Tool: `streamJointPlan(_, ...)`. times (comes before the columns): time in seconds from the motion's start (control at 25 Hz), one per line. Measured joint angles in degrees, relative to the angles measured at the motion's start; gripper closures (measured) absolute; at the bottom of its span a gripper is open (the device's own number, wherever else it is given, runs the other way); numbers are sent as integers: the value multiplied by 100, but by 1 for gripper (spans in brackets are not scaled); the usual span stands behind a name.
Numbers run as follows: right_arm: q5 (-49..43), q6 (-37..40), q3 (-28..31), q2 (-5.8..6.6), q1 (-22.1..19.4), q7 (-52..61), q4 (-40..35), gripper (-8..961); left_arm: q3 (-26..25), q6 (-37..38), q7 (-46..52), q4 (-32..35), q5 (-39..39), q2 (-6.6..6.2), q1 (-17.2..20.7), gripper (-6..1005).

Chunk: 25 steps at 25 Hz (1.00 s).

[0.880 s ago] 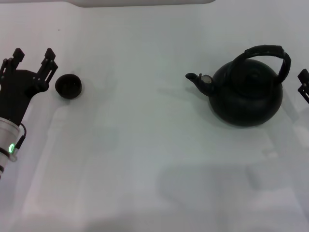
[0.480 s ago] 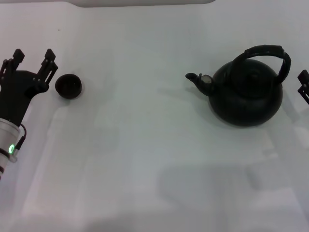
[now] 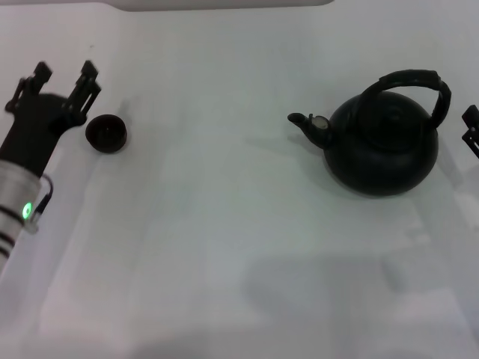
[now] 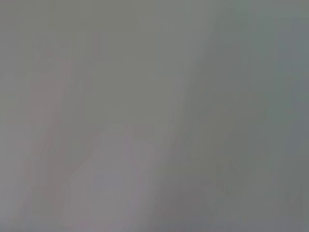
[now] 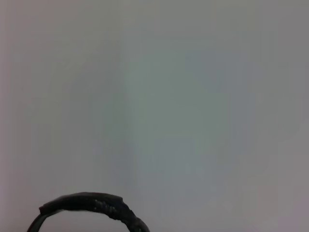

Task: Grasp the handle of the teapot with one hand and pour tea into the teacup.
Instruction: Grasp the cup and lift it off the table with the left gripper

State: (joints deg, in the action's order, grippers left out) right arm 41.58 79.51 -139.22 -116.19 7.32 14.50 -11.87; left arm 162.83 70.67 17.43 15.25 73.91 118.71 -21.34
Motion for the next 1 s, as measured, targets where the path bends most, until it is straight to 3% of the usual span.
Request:
streamJointPlan(0.28,0,-6,28,8,30,0,11,79,-1,-419,1024,-475,-157,-92,-607,199)
streamJointPlan(0.36,0,-6,43,9,33,0,24,79,-2,-720,2276,-1224,-692,-69,-1096,199)
streamJointPlan(0.44,4,-7,54,9,33,0,39,79,-3,-815,2642,-1451,-898,-64,-1246,198)
streamJointPlan(0.76,17,-104,61,22,85,0,59,79,15,-952,5107,-3095,-3088,-55,-2286,198)
streamJointPlan(1.0,17,-388,62,27,204,0,51,78,22,-287,7109,-4598,-5175,-59,-3018,198)
